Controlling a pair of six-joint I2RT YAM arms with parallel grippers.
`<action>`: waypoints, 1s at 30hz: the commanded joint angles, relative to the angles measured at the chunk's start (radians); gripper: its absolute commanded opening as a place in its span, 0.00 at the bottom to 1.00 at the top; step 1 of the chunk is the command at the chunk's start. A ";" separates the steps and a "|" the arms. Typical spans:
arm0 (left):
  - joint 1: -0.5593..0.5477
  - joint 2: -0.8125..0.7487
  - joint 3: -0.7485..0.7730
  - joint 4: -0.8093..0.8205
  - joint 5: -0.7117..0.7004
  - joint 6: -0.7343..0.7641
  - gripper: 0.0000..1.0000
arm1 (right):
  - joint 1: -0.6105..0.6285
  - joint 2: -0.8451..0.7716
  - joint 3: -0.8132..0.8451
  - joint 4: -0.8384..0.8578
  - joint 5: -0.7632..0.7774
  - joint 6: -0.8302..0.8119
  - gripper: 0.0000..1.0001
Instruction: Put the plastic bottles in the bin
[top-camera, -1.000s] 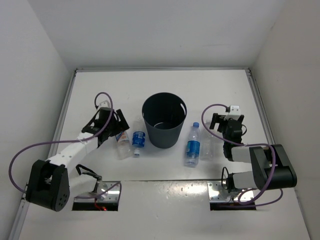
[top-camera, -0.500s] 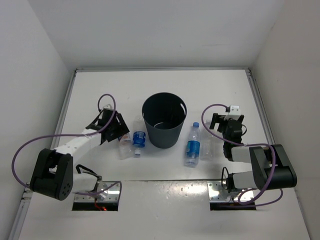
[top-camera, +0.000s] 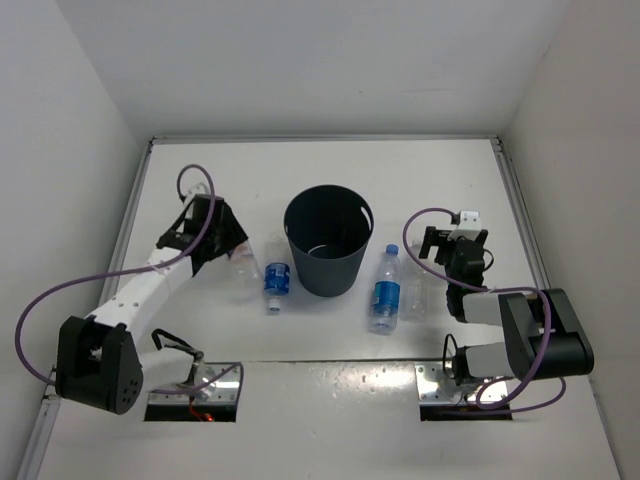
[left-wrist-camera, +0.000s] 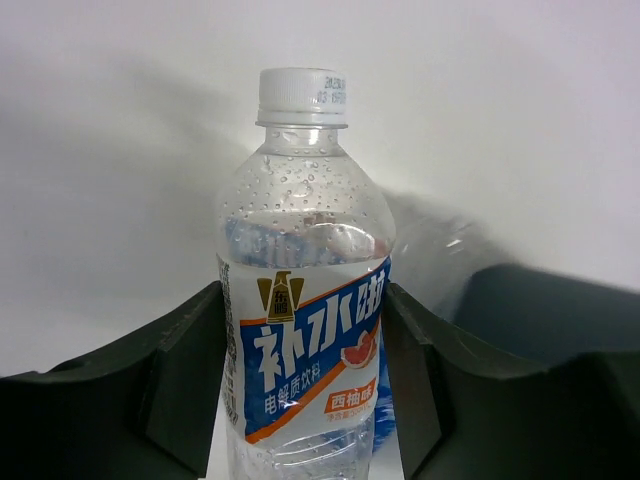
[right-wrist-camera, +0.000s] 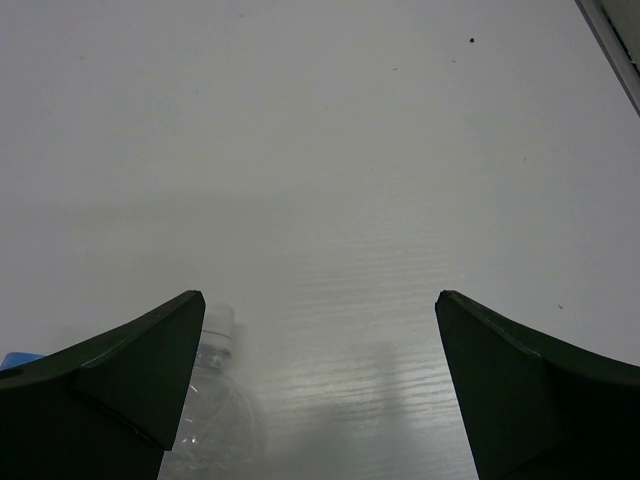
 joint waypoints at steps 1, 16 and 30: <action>0.016 -0.048 0.134 -0.023 -0.087 0.027 0.41 | -0.006 -0.001 0.020 0.073 -0.016 -0.004 1.00; 0.016 -0.082 0.604 0.039 -0.052 0.145 0.33 | -0.006 -0.010 0.020 0.073 -0.026 -0.004 1.00; -0.310 0.021 0.613 0.317 0.121 0.267 0.29 | -0.006 -0.010 0.020 0.073 -0.026 -0.004 1.00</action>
